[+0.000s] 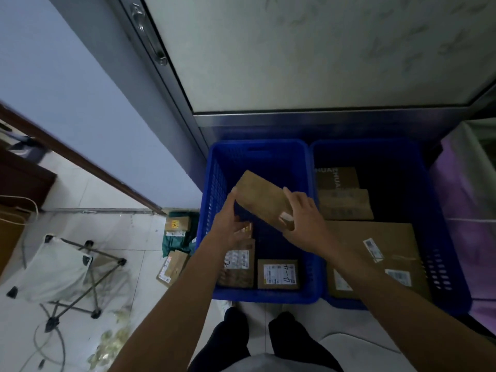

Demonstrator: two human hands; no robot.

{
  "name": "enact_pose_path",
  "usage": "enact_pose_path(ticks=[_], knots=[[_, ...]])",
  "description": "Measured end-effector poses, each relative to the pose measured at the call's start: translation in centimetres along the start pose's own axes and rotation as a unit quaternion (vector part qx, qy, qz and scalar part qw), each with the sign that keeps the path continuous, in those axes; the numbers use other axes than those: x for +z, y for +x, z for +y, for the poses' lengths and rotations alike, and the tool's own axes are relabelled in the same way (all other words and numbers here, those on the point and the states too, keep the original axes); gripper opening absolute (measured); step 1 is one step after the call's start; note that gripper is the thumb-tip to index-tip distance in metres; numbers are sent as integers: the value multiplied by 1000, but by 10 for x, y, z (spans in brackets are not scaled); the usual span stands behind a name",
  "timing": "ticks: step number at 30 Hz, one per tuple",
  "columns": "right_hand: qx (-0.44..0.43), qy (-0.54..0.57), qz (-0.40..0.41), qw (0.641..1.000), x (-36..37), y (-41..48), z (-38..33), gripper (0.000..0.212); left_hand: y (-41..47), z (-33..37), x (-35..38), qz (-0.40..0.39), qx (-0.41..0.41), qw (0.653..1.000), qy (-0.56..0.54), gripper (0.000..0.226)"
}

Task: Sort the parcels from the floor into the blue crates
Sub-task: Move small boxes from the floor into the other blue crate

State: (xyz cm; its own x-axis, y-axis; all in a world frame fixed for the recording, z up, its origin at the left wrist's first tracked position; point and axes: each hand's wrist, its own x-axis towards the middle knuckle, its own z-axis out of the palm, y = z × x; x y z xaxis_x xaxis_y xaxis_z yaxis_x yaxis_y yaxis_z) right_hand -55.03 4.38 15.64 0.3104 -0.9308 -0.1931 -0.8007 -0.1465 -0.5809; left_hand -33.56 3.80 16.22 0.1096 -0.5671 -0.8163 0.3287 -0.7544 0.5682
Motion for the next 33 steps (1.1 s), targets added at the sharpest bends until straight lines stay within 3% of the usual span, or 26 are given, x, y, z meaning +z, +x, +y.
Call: enact_pose_path(ticks=[3, 5, 10, 17, 20, 22, 26, 29, 33], knots=[[-113, -153, 2, 982, 6, -4, 10, 95, 23, 7, -13, 53, -13, 998, -33, 111], [-168, -231, -3, 958, 10, -7, 13, 90, 34, 8, -20, 50, -45, 997, -42, 121], [-236, -297, -18, 925, 22, -6, 15, 85, 50, -9, -29, 40, -84, 995, 25, 97], [-211, -271, -35, 938, 27, 3, 18, 82, 57, -9, -33, 64, -60, 996, 12, 86], [-135, -192, -1, 972, 26, 8, 19, 80, 60, -2, -35, 72, -26, 997, 17, 79], [-26, -77, 14, 997, 25, 14, 18, 82, 65, 2, -37, 60, -9, 998, 34, 76], [191, 148, -9, 970, 24, 39, 24, 79, 69, 3, -33, -29, -22, 997, 72, 48], [251, 160, -8, 955, 34, 51, 40, 82, 78, -8, -27, -61, -40, 992, 101, 32], [280, 97, -60, 953, 62, 57, 63, 76, 107, -34, -22, -56, -42, 977, 200, 39]])
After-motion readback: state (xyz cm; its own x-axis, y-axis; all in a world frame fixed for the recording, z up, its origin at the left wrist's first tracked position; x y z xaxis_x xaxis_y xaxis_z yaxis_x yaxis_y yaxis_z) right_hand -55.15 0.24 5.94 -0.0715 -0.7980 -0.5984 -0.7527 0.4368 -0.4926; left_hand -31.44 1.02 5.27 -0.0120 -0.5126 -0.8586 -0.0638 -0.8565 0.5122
